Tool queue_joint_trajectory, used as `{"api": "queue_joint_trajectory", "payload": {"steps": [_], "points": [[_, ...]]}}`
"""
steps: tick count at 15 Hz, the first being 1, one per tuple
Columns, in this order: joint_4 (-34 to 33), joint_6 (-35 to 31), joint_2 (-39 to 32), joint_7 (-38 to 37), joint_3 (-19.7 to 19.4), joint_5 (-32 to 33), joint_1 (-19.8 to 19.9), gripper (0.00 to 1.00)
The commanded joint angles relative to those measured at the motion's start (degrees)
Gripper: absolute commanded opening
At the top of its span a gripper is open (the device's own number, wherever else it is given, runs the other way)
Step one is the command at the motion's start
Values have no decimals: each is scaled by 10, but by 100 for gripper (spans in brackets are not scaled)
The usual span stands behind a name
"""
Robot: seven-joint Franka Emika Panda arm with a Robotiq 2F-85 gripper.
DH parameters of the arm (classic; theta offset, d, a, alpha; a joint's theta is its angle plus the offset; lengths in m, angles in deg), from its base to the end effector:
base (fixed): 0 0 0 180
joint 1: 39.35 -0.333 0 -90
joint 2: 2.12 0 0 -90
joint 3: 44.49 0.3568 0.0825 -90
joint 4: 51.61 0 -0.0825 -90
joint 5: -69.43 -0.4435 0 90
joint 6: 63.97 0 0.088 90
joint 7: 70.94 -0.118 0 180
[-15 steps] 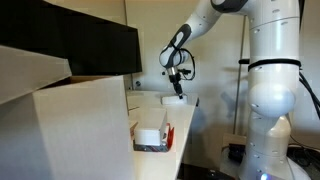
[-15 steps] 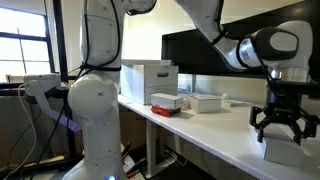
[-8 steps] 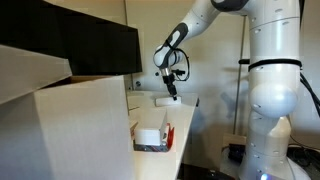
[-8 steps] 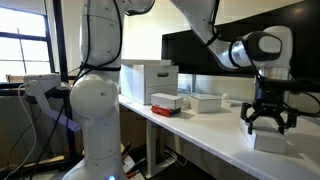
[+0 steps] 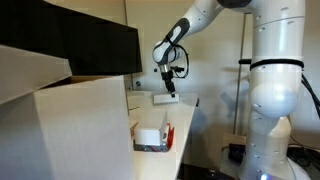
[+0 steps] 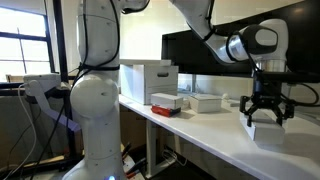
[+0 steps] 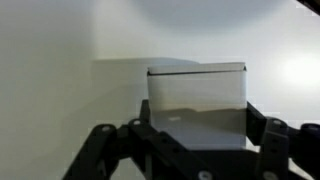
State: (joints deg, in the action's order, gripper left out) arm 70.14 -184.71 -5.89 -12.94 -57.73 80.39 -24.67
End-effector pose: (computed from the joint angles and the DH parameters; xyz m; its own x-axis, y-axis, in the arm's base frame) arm 0.5194 -0.2864 0.3702 0.7940 0.5769 -0.1919 0.5898 -0.8074 0.0131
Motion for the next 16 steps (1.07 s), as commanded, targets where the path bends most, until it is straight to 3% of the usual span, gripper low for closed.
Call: {"api": "queue_joint_trajectory", "payload": {"steps": [1, 8, 16], "points": [[22, 15, 46, -16, 2, 10, -4, 59], [12, 107, 94, -38, 15, 45, -28, 59], [11, 134, 152, -48, 24, 50, -47, 59]]}}
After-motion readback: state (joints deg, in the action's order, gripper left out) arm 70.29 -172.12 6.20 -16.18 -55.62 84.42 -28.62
